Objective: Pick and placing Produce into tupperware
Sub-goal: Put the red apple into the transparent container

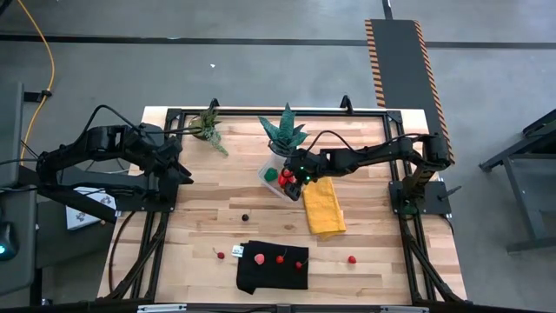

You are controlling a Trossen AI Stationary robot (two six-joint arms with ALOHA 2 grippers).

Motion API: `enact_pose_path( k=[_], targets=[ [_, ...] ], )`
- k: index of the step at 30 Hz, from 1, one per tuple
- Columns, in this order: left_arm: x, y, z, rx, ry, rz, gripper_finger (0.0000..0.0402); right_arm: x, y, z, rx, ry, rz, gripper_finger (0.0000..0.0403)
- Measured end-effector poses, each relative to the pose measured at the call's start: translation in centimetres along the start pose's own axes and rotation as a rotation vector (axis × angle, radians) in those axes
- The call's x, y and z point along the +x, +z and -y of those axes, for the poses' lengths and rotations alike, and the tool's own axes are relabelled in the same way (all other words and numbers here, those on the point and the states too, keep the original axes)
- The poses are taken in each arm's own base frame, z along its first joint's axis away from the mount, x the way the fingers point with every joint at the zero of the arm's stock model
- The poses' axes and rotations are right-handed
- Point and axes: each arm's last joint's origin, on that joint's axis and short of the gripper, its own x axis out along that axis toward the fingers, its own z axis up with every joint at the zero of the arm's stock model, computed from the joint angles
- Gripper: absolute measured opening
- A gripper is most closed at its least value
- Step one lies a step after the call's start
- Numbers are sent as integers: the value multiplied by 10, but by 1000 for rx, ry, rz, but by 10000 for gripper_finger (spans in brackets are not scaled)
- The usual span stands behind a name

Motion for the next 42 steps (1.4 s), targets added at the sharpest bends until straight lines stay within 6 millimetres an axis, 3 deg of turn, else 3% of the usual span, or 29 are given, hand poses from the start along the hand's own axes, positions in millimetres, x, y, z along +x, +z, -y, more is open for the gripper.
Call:
enact_pose_path(
  k=[42],
  targets=[
    [0,0,0,21,0,-1,168,0,2,-2,42,41,7,296]
  ],
)
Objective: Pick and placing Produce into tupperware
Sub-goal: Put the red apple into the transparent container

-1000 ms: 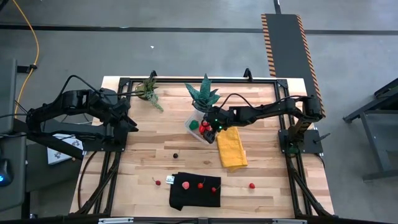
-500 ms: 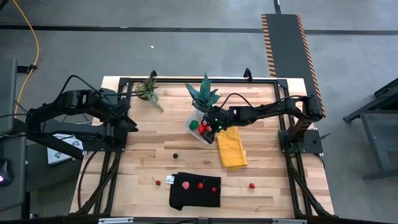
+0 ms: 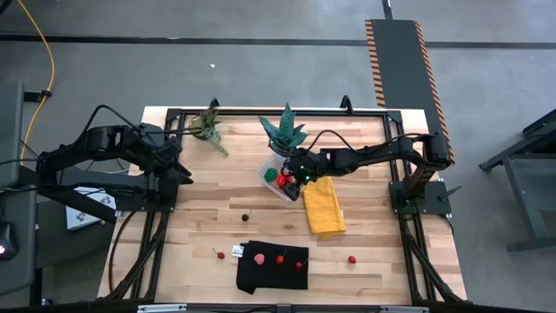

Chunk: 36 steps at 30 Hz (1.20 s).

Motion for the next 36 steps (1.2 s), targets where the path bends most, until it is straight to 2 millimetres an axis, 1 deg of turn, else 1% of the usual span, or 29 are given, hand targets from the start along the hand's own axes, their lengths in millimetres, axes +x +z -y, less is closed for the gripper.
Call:
enact_pose_path(
  k=[7,13,36],
  targets=[
    [0,0,0,1,-6,-4,168,0,1,-1,-82,5,12,296],
    [0,0,0,1,-7,-4,168,0,4,-2,-79,17,40,296],
    [0,0,0,1,-10,-7,168,0,3,-1,-47,18,32,296]
  ],
)
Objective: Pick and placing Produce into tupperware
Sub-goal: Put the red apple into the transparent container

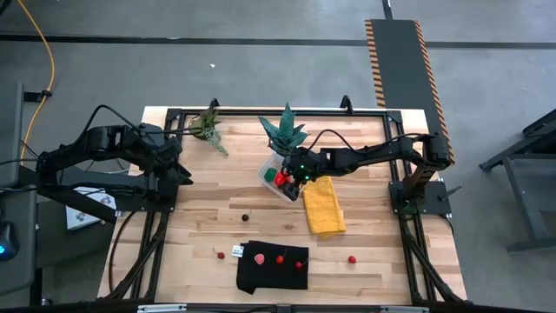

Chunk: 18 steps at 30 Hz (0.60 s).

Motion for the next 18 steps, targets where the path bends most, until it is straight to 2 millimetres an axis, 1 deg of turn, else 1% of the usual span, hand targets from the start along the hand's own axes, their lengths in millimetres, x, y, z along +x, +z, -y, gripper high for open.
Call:
enact_pose_path(
  k=[11,18],
  targets=[
    [0,0,0,-17,-7,-4,168,-1,5,12,70,-13,4,296],
    [0,0,0,-18,-7,-4,168,-1,4,15,86,-18,-5,296]
  ],
)
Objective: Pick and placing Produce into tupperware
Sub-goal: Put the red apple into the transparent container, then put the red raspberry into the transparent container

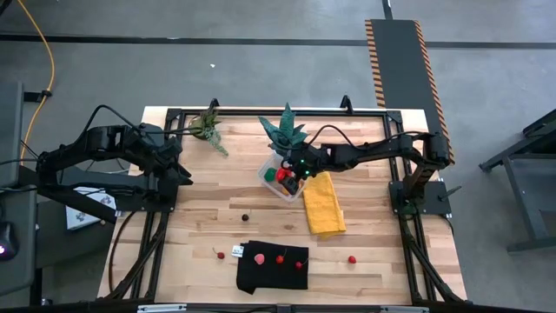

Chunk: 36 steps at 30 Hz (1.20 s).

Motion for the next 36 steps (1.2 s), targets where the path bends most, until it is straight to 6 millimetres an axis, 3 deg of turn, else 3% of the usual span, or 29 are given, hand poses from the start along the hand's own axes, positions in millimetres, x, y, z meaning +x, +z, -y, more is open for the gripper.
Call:
enact_pose_path(
  k=[6,16,36],
  targets=[
    [0,0,0,0,1,0,168,0,-2,1,-16,4,-28,308],
    [0,0,0,-8,1,1,168,-1,-10,5,1,-64,-93,395],
    [0,0,0,-26,2,3,168,-3,0,-1,51,10,-6,388]
  ],
)
